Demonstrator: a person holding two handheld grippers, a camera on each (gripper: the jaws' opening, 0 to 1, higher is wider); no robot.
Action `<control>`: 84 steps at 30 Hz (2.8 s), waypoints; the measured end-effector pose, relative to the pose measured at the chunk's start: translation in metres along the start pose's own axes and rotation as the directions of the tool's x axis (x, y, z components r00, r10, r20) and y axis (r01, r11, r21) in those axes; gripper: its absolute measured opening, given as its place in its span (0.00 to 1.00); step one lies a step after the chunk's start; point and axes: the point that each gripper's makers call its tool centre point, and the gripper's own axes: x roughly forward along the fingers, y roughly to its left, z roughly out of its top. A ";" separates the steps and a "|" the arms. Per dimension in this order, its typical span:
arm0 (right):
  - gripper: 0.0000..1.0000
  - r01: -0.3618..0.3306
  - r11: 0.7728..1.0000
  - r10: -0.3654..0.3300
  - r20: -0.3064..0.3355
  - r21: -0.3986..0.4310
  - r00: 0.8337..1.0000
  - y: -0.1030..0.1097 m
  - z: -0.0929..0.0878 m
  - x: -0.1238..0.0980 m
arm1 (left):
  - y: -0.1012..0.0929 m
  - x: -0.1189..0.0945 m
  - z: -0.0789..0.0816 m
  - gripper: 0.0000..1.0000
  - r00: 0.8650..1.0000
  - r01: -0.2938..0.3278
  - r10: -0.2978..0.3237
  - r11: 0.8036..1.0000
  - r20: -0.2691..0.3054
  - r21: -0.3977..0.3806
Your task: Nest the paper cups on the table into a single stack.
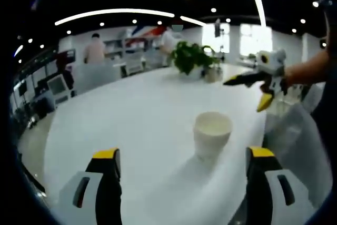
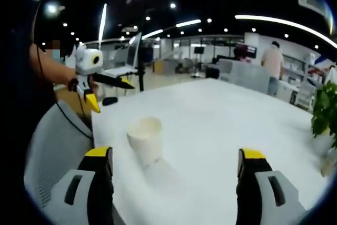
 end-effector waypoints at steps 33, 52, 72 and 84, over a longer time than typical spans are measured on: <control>0.71 -0.129 0.991 0.122 -0.138 -0.039 0.983 0.018 -0.037 0.043 | -0.020 0.051 -0.035 0.79 0.982 0.125 -0.113 0.989 -0.150 0.073; 0.48 -0.238 0.969 0.216 -0.240 -0.065 0.946 0.036 -0.055 0.066 | -0.030 0.073 -0.051 0.56 0.962 0.184 -0.166 0.981 -0.218 0.062; 0.35 -0.313 0.943 0.273 -0.273 -0.115 0.922 0.050 -0.053 0.092 | -0.042 0.092 -0.052 0.37 0.945 0.246 -0.214 0.963 -0.246 0.108; 0.33 -0.304 0.944 0.268 -0.242 -0.126 0.933 0.035 -0.037 0.098 | -0.034 0.100 -0.037 0.28 0.948 0.269 -0.234 0.951 -0.217 0.150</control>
